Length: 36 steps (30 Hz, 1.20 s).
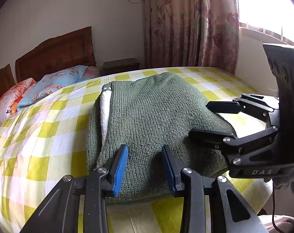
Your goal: Fold small clothes
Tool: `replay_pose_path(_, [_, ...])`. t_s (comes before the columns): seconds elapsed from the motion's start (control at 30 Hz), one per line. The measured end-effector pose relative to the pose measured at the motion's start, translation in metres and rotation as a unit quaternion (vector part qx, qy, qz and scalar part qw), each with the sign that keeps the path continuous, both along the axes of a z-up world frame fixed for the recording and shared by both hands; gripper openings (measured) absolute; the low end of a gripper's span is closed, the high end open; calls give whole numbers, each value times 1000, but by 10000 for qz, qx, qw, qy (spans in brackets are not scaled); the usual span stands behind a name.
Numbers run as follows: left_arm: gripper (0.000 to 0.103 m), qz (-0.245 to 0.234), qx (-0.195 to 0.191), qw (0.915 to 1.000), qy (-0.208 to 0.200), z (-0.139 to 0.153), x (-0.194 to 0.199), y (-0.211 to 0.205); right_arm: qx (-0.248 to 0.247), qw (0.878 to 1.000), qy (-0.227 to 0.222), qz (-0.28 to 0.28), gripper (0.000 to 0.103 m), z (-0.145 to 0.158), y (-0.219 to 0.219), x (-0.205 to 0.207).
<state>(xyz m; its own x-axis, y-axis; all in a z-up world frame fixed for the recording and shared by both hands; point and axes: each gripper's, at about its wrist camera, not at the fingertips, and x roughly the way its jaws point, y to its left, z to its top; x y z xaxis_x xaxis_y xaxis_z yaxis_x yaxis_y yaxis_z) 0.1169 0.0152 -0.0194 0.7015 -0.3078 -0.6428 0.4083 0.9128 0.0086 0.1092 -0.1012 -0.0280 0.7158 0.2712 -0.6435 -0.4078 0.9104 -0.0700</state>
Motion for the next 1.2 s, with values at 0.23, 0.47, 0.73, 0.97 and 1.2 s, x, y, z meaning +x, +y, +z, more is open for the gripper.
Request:
replay_pose_path(0.23, [37, 27, -18, 10000, -5, 0, 0, 0, 46, 9999, -152, -49, 103, 17, 0, 31])
replay_pose_path(0.47, [37, -9, -512, 9985, 173, 38, 20, 9, -58, 9998, 201, 39, 103, -1, 2, 48])
replay_pose_path(0.73, [37, 98, -526, 9928, 1075, 25, 134, -21, 72, 10000, 43, -46, 103, -5, 1, 45])
replay_pose_path(0.97, [25, 116, -1376, 9853, 1009, -6, 134, 7, 50, 9995, 164, 281, 103, 14, -3, 53])
replay_pose_path(1.2, [24, 156, -1480, 9848, 892, -8, 132, 8, 29, 9996, 283, 25, 103, 17, -13, 125])
